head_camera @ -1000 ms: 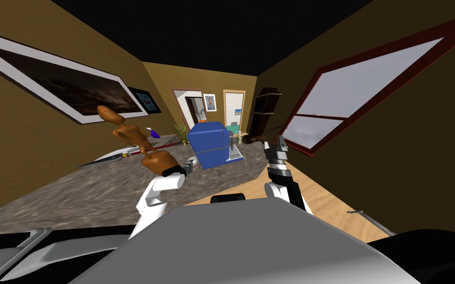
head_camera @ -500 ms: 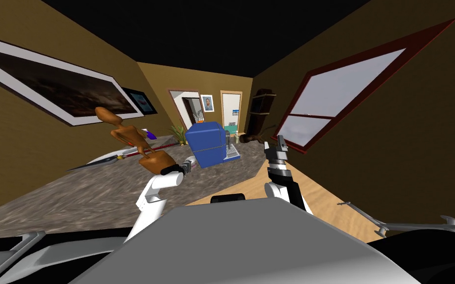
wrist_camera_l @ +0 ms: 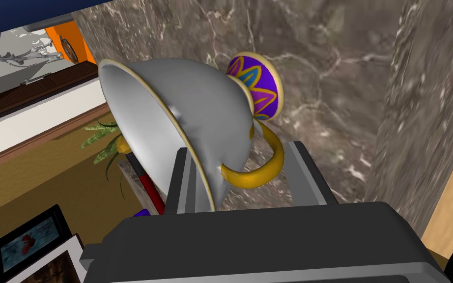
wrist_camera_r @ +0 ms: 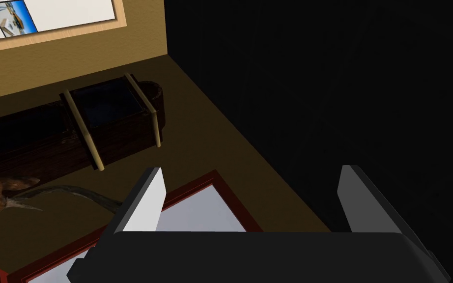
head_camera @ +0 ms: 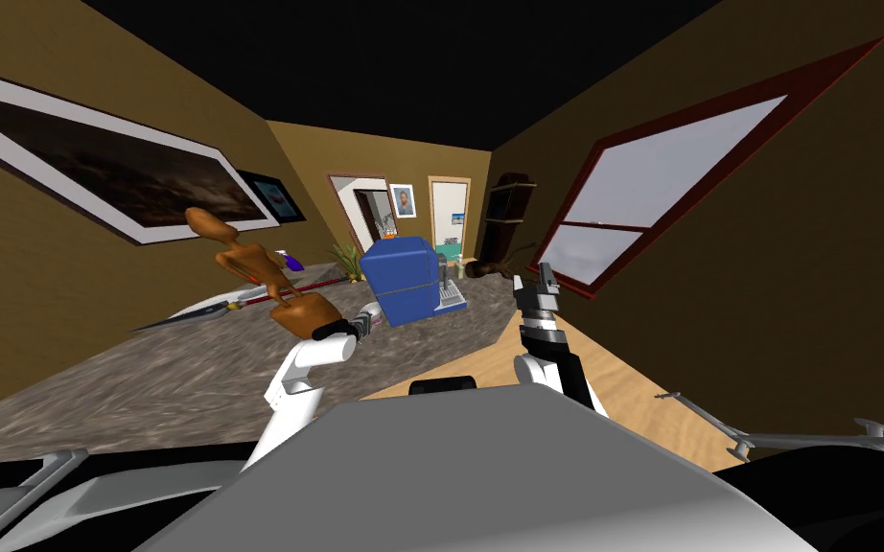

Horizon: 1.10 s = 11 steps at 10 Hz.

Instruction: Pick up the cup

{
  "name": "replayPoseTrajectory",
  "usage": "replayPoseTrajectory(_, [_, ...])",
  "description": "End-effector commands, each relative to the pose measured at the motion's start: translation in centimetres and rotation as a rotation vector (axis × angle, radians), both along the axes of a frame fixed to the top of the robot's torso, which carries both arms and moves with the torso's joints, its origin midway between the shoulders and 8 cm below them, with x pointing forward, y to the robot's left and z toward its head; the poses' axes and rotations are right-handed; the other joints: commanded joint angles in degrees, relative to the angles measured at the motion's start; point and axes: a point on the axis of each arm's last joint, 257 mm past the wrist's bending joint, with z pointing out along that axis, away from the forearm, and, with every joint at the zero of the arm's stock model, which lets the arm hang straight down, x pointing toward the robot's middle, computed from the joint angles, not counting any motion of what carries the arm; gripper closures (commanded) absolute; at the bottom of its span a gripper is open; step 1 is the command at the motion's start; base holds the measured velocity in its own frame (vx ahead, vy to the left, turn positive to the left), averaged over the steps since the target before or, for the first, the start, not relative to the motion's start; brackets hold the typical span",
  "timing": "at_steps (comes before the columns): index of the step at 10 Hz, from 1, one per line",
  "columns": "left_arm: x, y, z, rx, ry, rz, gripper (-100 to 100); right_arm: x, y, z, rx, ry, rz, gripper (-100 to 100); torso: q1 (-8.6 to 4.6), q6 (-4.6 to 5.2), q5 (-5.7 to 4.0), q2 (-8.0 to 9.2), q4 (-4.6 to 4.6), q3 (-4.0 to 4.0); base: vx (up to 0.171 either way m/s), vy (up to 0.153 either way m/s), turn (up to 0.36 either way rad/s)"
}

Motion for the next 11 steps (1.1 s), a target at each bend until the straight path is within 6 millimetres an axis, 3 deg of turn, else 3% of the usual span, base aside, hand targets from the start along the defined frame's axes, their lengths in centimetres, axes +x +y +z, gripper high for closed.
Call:
replayPoseTrajectory(1, [-0.6, -1.7, 0.2, 0.007, 0.001, -0.032, 100, 0.0, 0.0, 0.0, 0.000, 0.000, 0.000, 0, 0.00, 0.00, 0.00, 0.00, 0.00, 0.00, 0.065, 0.021, 0.205])
replayPoseTrajectory(9, [-4.6, -10.5, 1.6, 0.000, -0.002, -0.167, 100, 0.0, 0.0, 0.0, 0.000, 0.000, 0.000, 0, 0.06, 0.00, -0.02, -0.21, 0.02, -0.09, 0.091, 0.040, 0.186])
replayPoseTrajectory(10, [-4.2, -10.1, 1.4, 0.002, 0.001, -0.157, 100, 0.0, 0.0, 0.0, 0.000, 0.000, 0.000, 0, 0.12, 0.00, 0.00, -0.24, 0.02, -0.10, 0.044, 0.018, 0.034])
replayPoseTrajectory(11, [-4.2, -10.3, 1.4, 0.002, 0.000, -0.159, 0, 0.0, 0.0, 0.0, 0.000, 0.000, 0.000, 0, 0.10, 0.04, 0.00, -0.13, 0.03, -0.05, 0.007, 0.003, -0.007])
